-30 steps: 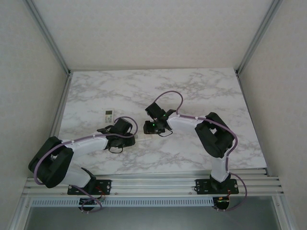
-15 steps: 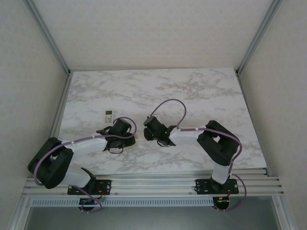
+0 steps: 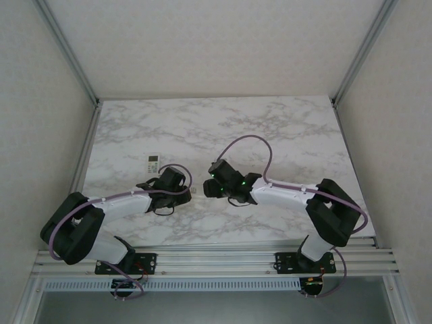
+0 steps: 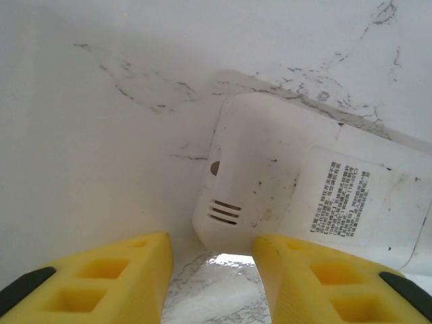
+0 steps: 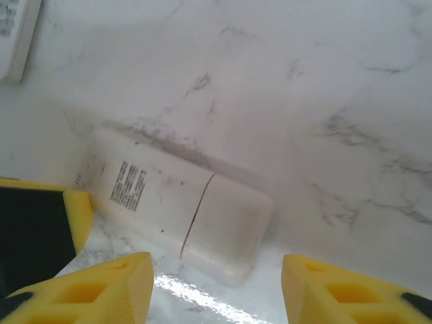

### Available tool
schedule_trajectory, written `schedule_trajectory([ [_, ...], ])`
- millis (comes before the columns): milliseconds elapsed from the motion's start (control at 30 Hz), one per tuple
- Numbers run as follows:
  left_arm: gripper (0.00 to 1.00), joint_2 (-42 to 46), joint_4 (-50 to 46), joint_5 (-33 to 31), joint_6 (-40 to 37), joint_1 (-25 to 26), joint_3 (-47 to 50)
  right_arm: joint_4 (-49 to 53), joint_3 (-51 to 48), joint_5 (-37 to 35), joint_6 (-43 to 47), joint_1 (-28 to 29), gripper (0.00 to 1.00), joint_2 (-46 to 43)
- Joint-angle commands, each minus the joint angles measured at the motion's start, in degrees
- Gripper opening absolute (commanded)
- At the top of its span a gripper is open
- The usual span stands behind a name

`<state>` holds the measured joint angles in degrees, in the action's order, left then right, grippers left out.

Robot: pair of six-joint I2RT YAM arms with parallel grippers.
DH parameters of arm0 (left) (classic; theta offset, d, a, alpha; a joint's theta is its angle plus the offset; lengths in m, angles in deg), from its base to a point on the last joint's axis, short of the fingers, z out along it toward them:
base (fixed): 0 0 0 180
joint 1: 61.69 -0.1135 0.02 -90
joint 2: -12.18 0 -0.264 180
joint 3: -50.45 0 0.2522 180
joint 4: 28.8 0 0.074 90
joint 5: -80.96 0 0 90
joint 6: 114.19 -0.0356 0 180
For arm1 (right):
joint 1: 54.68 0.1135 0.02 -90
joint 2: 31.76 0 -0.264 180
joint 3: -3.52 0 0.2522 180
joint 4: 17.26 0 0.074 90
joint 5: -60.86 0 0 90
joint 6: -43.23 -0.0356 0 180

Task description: Load the batteries into the remote control

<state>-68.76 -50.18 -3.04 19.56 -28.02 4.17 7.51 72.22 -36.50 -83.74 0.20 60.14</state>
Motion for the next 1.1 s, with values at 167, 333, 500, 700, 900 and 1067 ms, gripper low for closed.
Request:
schedule_trajectory([
  [167, 0.41, -3.4, 4.0, -2.0, -1.2, 0.3, -0.5, 6.1, 5.4, 3.0, 1.1, -1.8, 0.16, 2.7],
  [333, 0.41, -3.8, 4.6, -1.7, -0.9, 0.3, -0.1, 3.3, 4.4, 4.9, 1.1, -1.5, 0.15, 9.8],
  [500, 0.41, -3.8, 4.7, -1.6, -0.7, 0.3, -0.3, -2.6, 0.8, 9.6, -0.7, 0.1, 0.15, 15.5],
  [700, 0.41, -3.5, 5.7, -0.9, -0.6, 0.3, -0.1, 3.5, 7.7, 10.5, 2.8, -2.0, 0.17, 7.9],
  [900, 0.42, -2.3, 5.3, -2.0, -0.8, 0.3, -0.3, 5.8, 1.3, 5.5, -1.1, -4.8, 0.34, -0.2],
  [1067, 0.42, -3.0, 5.2, -1.8, -1.4, 0.3, -1.1, -0.6, -1.8, 11.7, -4.7, -5.0, 0.38, 3.1],
])
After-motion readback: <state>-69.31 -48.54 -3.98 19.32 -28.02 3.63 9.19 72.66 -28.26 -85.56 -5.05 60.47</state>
